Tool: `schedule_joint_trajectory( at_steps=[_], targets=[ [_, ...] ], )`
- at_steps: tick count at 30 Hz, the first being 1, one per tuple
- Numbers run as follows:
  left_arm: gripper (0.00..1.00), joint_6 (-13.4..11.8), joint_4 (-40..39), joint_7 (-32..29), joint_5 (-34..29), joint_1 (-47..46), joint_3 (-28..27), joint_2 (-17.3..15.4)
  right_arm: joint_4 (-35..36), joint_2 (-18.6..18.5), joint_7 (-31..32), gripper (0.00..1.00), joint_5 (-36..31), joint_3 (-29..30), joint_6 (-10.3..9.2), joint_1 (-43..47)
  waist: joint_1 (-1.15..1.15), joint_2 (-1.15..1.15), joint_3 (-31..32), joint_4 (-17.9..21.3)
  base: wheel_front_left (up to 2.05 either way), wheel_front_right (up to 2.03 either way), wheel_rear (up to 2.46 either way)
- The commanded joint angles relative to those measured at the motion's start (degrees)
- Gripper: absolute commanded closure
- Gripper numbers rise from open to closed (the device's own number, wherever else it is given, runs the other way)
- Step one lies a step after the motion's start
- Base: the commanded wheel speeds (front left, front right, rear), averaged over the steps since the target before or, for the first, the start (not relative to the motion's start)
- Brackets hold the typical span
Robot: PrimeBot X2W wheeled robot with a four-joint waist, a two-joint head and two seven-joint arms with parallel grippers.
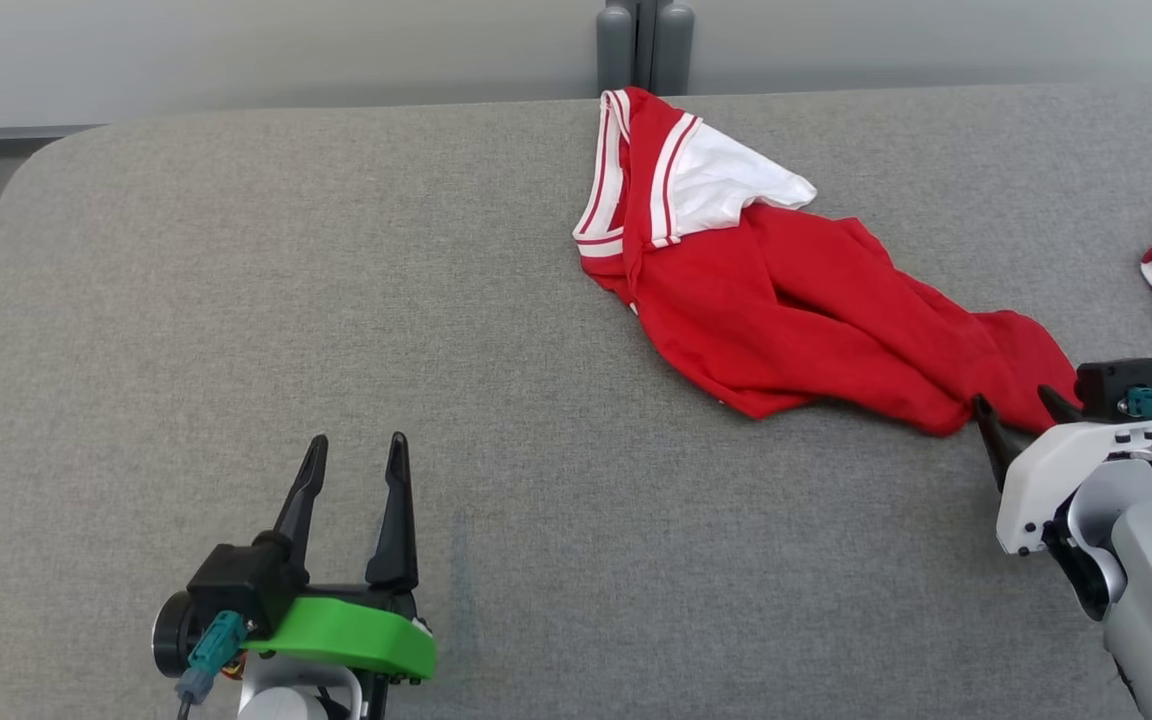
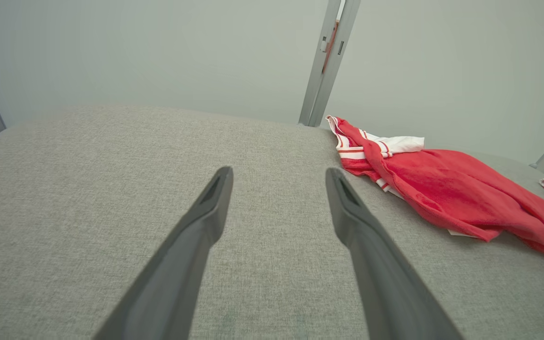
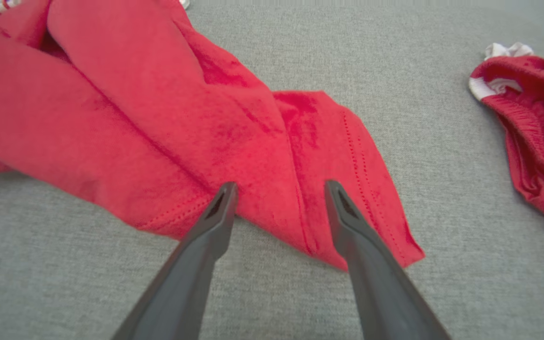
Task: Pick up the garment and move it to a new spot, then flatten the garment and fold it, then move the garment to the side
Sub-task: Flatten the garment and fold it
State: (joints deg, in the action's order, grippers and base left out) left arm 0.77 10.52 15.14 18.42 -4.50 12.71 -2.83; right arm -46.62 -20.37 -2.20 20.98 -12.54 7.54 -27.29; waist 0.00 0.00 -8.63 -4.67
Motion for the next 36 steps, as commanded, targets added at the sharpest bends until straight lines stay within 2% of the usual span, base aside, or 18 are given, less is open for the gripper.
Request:
schedule_joint_trajectory(
  at_steps=[1, 7, 11, 16, 21, 22, 23, 25, 26, 36],
  targets=[
    [0.00, 0.2, 0.0, 0.0, -0.4, 0.7, -0.4, -0.1, 0.2, -0.1, -0.7, 1.00, -0.1, -0.1, -0.10, -0.4, 0.00, 0.00, 0.1, -0.3, 0.00, 0.00, 0.00],
    [0.00, 0.1, 0.2, 0.0, -0.3, 1.1, -0.8, -0.1, 3.3, -0.5, -2.7, 1.00, -0.6, -0.8, -0.11, -1.2, 0.00, 0.00, 1.0, 0.0, 0.00, 0.00, 0.00],
    [0.00, -0.2, 0.1, 0.0, 0.1, 1.6, -0.8, -0.1, 7.8, -1.3, -3.6, 1.00, -1.5, -0.4, -0.11, -1.6, 0.00, 0.00, 1.7, 0.7, 0.00, 0.00, 0.00],
    [0.00, -0.3, -0.3, 0.0, 0.3, 1.6, -0.6, -0.1, 13.6, -2.0, -0.2, 1.00, -2.7, 0.4, -0.10, -0.2, 0.00, 0.00, 1.9, 1.6, 0.00, 0.00, 0.00],
    [0.00, -0.3, -0.6, 0.0, 0.4, 1.0, -0.4, -0.1, 15.4, -2.9, 3.4, 1.00, -3.7, 1.9, -0.10, 2.9, 0.00, 0.00, 1.3, 1.4, 0.00, 0.00, 0.00],
    [0.00, -0.3, -0.6, 0.0, 0.4, 0.8, -0.5, -0.1, 15.4, -3.0, 3.9, 0.95, -3.9, 2.4, -0.10, 3.9, 0.00, 0.00, 1.2, 1.3, 0.00, 0.00, 0.00],
    [0.00, -0.3, -0.6, 0.0, 0.4, 0.8, -0.6, -0.1, 15.4, -3.0, 4.1, 0.73, -4.2, 2.9, -0.11, 4.6, 0.00, 0.00, 1.0, 1.3, 0.00, 0.00, 0.00],
    [0.00, -0.2, -0.6, 0.0, 0.3, 0.6, -0.7, -0.1, 15.2, -2.7, 4.5, 0.11, -4.6, 3.3, -0.10, 6.1, 0.00, 0.00, 0.7, 1.2, 0.00, 0.00, 0.00],
    [0.00, -0.2, -0.6, 0.0, 0.2, 0.5, -0.8, -0.1, 15.2, -2.6, 4.9, 0.00, -4.8, 3.5, -0.11, 6.7, 0.00, 0.00, 0.5, 1.1, 0.00, 0.00, 0.00],
    [0.00, 0.3, -0.4, 0.0, -0.4, -0.8, -0.8, -0.1, 11.4, -2.1, 7.5, 0.00, -7.5, 2.1, -0.11, 5.4, 0.00, 0.00, -1.4, 0.6, 0.00, 0.00, 0.00]
  ],
)
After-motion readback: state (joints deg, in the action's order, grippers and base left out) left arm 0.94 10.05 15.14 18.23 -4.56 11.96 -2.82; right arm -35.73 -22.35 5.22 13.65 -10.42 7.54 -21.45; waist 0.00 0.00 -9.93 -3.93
